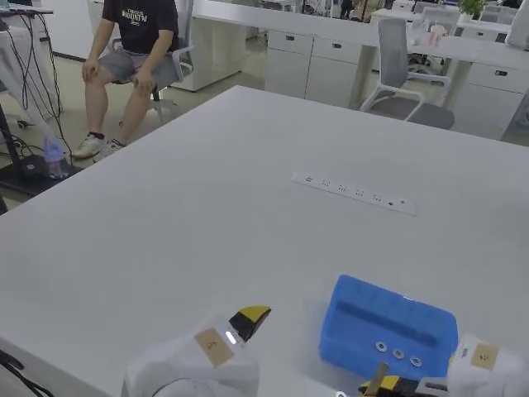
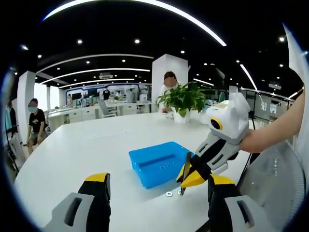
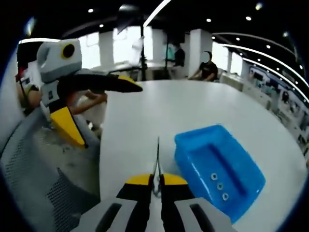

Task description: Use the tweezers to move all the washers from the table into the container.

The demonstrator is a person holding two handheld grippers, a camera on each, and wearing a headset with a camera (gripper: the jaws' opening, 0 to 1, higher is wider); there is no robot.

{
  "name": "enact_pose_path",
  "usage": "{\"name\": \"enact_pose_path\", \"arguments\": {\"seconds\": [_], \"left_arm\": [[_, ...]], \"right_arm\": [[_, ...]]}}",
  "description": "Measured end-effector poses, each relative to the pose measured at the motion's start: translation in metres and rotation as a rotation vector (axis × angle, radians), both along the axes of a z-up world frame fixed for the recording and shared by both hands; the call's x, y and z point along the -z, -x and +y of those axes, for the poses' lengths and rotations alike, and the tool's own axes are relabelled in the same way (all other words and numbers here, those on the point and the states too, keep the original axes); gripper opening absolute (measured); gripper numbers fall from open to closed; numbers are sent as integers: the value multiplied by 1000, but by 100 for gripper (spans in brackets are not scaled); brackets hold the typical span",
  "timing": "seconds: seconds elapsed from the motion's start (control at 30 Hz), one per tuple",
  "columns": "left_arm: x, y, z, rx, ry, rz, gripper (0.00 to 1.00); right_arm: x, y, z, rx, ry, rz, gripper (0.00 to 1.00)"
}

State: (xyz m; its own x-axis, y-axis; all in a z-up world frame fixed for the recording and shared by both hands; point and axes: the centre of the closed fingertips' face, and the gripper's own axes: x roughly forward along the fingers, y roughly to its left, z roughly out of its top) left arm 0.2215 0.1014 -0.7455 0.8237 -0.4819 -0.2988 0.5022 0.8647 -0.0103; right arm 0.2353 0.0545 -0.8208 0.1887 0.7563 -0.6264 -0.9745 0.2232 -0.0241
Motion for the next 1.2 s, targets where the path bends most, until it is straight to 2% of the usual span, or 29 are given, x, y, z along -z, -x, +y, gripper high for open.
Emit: {"name": "enact_pose_path", "arguments": {"seconds": [0.03,0.17,0.27,0.3,0.33,0.4,0.5,0.63,0.67,0.73,0.87,1.03,1.1,1.2], "left_arm": [[0,0,0,-1,0,1,84],[1,0,0,0,-1,2,84],[0,0,0,-1,2,2,84],[0,0,0,0,1,2,84],[1,0,0,1,0,1,84],[2,0,0,1,-1,4,84],[1,0,0,-2,2,4,84],[1,0,0,0,2,5,84],[1,0,0,1,1,3,84],[0,0,0,0,2,4,84],[0,1,-1,1,1,4,84],[0,1,-1,1,1,5,84],[0,1,-1,1,1,3,84],[0,1,-1,1,2,3,84]], "right_arm": [[0,0,0,-14,9,-25,3],[0,2,0,-7,3,-37,3],[-1,-2,-2,45,-16,-7,3],[-1,-2,-4,68,-22,19,3],[0,-2,-6,80,-13,28,3],[-5,-3,-10,88,-11,12,3],[-17,-4,-12,106,-49,29,3],[-38,-13,-15,174,-138,71,3],[-42,-16,-18,178,-142,62,3],[-47,-21,-20,189,-139,48,3],[-55,-26,-22,217,-172,64,3],[-72,-34,-20,270,-283,141,3],[-75,-35,-20,264,-300,181,3],[-78,-43,-23,276,-298,163,3]]}}
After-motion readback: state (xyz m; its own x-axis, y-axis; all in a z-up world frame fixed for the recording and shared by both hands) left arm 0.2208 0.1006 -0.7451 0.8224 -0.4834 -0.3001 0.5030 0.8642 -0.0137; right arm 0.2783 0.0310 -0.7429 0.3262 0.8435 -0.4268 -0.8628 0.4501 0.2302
